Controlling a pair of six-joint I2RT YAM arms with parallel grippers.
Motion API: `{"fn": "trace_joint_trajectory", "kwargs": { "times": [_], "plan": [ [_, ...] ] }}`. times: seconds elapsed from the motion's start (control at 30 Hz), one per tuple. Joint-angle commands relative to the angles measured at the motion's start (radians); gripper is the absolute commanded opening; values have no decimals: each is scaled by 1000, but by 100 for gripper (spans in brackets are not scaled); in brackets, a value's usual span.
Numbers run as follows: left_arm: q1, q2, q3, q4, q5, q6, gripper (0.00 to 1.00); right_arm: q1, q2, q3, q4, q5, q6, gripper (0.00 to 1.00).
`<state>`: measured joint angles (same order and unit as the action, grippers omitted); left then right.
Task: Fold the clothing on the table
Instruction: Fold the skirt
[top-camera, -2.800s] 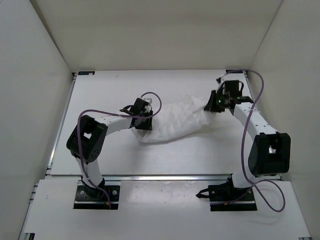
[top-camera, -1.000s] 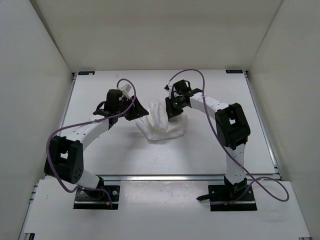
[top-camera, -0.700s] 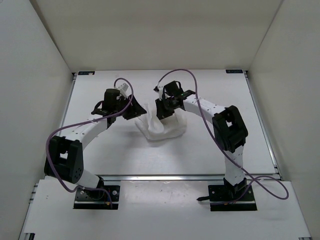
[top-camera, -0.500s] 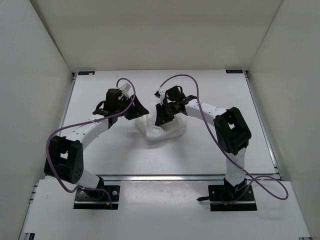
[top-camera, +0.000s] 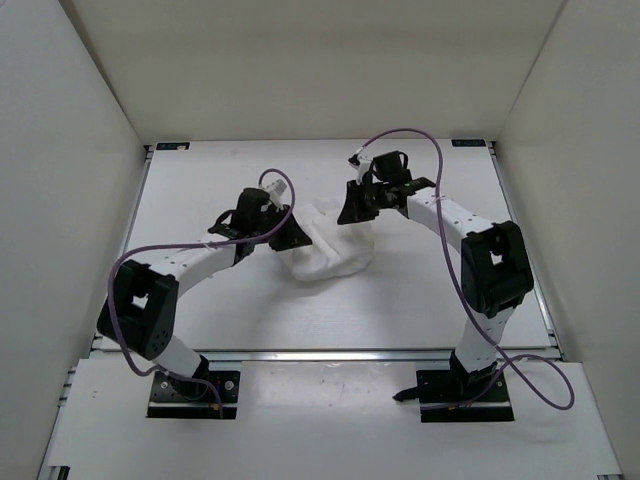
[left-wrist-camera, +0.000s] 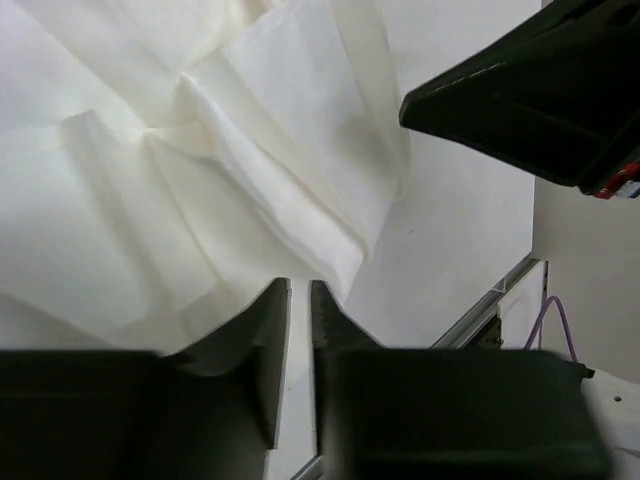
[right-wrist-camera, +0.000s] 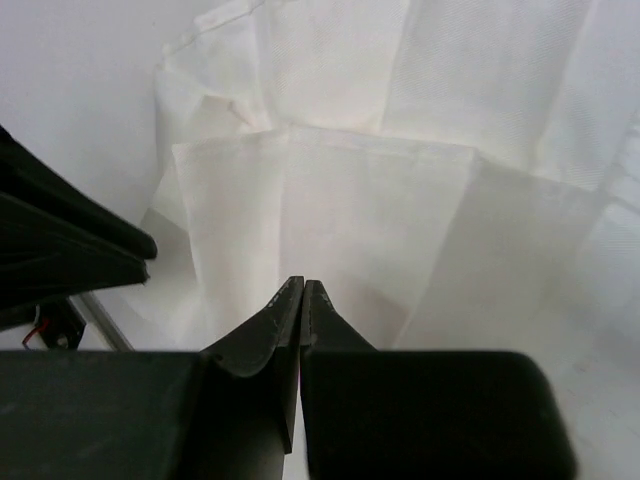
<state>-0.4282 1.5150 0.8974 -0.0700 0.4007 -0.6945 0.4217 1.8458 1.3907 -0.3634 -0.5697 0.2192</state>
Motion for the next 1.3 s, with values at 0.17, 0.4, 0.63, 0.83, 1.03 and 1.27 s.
{"fn": "trace_joint_trajectory", "kwargs": {
  "times": [0.17,0.4,0.63,0.83,1.03,1.27],
  "plan": [
    [-103,151,48,-54,-146,67,0,31,46,-100,23,40,-55,0],
    [-43,169,-78,-19,-158,79,0,-14,76,-208,93,53,-52,0],
    [-6,122,-34,-54,-109,110,14,-78,26,-153,63,-47,-67,5],
    [57,-24,101,-200,-99,171,70,-126,-126,34,21,-209,3,49],
    [118,-188,221,-426,-221,272,98,-208,-357,-64,77,-86,75,85],
    [82,-229,247,-685,-379,355,99,-262,-470,-209,-131,246,-58,89]
  ]
}}
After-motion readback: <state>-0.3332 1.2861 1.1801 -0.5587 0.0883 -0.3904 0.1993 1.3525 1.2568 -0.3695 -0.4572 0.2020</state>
